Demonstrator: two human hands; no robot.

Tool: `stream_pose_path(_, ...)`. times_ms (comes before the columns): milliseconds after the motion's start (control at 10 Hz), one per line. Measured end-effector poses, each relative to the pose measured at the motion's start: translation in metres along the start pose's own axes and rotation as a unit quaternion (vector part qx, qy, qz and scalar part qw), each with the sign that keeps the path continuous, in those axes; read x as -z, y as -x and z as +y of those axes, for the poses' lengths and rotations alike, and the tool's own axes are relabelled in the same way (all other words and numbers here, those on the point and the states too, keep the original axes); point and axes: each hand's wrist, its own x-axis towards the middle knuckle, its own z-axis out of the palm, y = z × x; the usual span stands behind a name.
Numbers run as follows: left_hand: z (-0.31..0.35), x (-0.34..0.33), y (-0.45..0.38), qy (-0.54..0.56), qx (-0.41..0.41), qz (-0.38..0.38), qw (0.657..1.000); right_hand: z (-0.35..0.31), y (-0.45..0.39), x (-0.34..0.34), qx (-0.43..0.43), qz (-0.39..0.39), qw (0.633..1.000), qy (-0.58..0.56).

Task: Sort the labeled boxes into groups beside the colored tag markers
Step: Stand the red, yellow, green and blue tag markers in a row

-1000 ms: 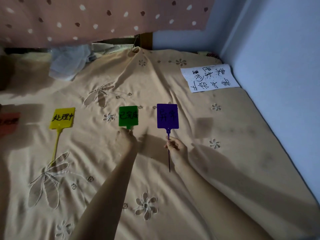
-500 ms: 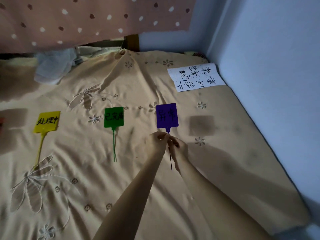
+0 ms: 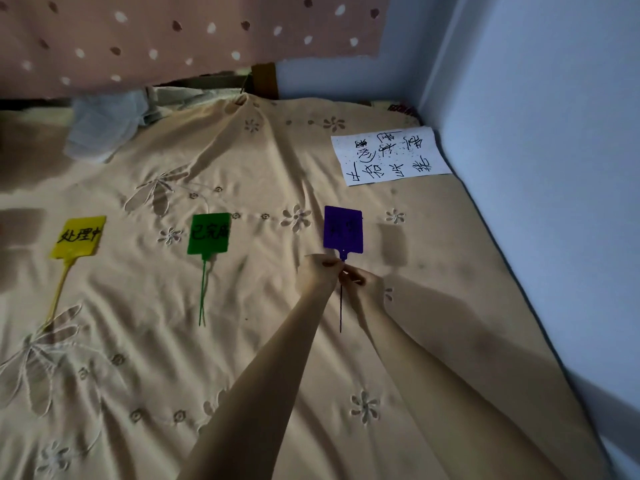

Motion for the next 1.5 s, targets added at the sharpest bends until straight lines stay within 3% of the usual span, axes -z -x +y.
stream_pose_path(200, -0.002, -0.011, -0.023, -0.011, 0.026, 0.014, 1.0, 0.005, -0.03, 0.001, -0.009, -0.056, 0.995, 0.081)
stream_pose_path(400, -0.005, -0.015, -0.033, -0.01, 0.061, 0.024, 0.998, 0.01, -0.048, -0.012, -0.042, -0.035, 0.991, 0.121)
stream_pose_path(600, -0.005, -0.022, -0.034, -0.037, 0.086, 0.034, 0.995, 0.012, -0.054, -0.007, -0.064, -0.086, 0.979, 0.171)
stream_pose_path(900, -0.016, -0.023, -0.035, -0.04, 0.076, 0.027, 0.996, 0.016, -0.054, -0.007, -0.056, -0.035, 0.977, 0.202)
stream_pose_path(1100, -0.044, 0.024, -0.027, 0.003, 0.061, 0.058, 0.996, 0.0, -0.023, -0.023, -0.022, 0.032, 0.973, 0.229)
stream_pose_path(1300, -0.085, 0.1, -0.02, 0.043, 0.016, 0.059, 0.997, -0.006, 0.022, -0.068, -0.021, 0.005, 0.976, 0.217)
stream_pose_path(1500, -0.117, 0.194, 0.014, 0.012, -0.043, 0.089, 0.995, -0.016, 0.095, -0.126, -0.052, -0.008, 0.979, 0.195)
